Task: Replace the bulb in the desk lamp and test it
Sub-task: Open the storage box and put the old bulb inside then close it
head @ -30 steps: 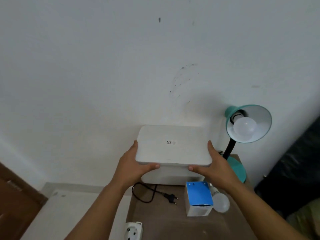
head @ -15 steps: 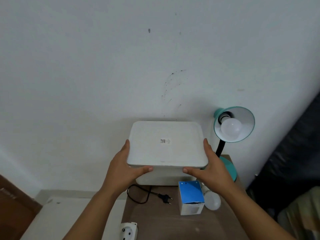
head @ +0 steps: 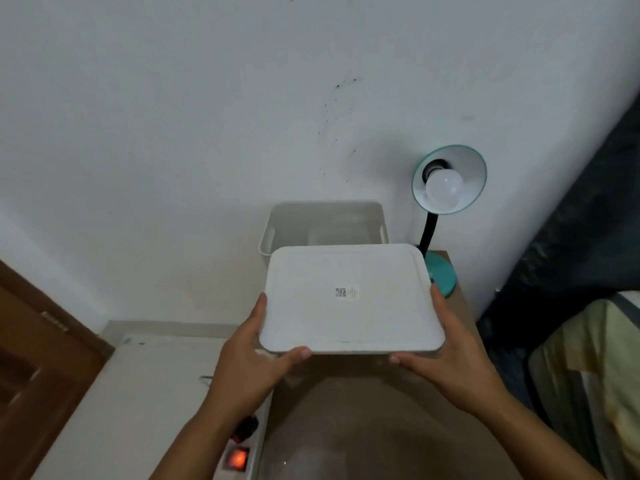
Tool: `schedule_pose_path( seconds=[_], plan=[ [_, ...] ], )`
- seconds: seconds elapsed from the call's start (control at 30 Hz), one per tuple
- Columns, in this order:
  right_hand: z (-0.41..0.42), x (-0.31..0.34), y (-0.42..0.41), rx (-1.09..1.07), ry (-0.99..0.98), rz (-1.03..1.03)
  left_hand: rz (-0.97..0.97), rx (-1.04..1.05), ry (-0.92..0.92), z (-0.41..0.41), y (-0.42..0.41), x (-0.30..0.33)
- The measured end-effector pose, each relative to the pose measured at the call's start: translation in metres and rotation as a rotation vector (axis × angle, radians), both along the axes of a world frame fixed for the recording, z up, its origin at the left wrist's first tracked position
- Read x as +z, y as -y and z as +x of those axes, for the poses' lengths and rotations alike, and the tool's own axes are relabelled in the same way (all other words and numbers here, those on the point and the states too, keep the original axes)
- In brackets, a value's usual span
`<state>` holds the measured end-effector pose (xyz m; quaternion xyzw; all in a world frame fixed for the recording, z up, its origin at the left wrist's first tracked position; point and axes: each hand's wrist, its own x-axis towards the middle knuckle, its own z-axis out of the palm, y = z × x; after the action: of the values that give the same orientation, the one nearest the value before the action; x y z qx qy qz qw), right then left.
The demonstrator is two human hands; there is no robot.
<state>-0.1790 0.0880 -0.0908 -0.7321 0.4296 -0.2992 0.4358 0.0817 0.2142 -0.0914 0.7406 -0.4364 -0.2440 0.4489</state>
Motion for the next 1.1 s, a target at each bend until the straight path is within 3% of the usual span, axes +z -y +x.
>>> schedule_pose_path(
  seconds=[0.6, 1.1],
  plan=[
    [-0.087, -0.068, -0.091, -0.053, -0.325, 0.111, 0.237, -0.038, 0.012, -0.075, -0.086, -0.07],
    [-0.09, -0.107, -0.108, -0.035, -0.487, 0.08, 0.431, -0.157, 0.318, -0.083, -0.095, -0.109]
  ],
)
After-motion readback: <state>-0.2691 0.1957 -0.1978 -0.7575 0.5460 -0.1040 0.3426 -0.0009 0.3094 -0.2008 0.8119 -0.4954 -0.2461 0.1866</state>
